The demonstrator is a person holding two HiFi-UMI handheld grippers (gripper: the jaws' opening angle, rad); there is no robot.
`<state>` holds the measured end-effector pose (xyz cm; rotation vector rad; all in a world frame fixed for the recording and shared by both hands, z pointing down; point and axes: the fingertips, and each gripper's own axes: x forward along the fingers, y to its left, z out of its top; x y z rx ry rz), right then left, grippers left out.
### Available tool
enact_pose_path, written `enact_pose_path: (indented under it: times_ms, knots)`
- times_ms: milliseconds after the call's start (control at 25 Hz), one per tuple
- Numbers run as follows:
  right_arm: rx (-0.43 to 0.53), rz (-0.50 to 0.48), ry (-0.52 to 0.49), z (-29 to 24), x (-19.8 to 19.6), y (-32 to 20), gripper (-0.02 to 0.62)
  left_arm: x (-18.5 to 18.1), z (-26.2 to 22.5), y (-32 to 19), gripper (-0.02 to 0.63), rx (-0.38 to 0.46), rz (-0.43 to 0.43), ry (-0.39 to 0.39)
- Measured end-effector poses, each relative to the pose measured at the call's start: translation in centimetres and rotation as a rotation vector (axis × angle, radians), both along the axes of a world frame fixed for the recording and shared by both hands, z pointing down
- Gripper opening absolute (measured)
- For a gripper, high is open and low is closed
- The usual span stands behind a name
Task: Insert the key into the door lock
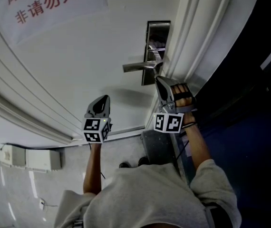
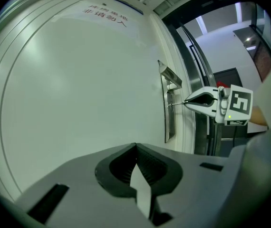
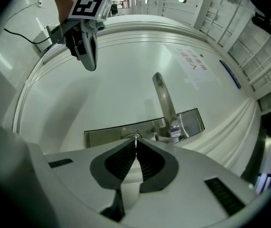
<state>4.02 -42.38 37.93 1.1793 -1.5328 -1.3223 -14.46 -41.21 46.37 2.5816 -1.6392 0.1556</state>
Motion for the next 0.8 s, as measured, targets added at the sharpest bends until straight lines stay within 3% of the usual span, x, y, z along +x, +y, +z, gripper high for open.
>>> enact_pose_path:
  times_ms: [320, 800]
  knots:
    - [0.036, 0.015, 0.065, 0.4, -0.3, -0.4, 0.031, 0.2, 0.3, -0.3, 0.017, -0.006, 0.01, 0.001]
    - [0.052, 0.002, 0.078, 0.2, -0.8, -2.4, 0.031, -0.5, 0.4, -0.6, 0.017, -0.005, -0.002, -0.002]
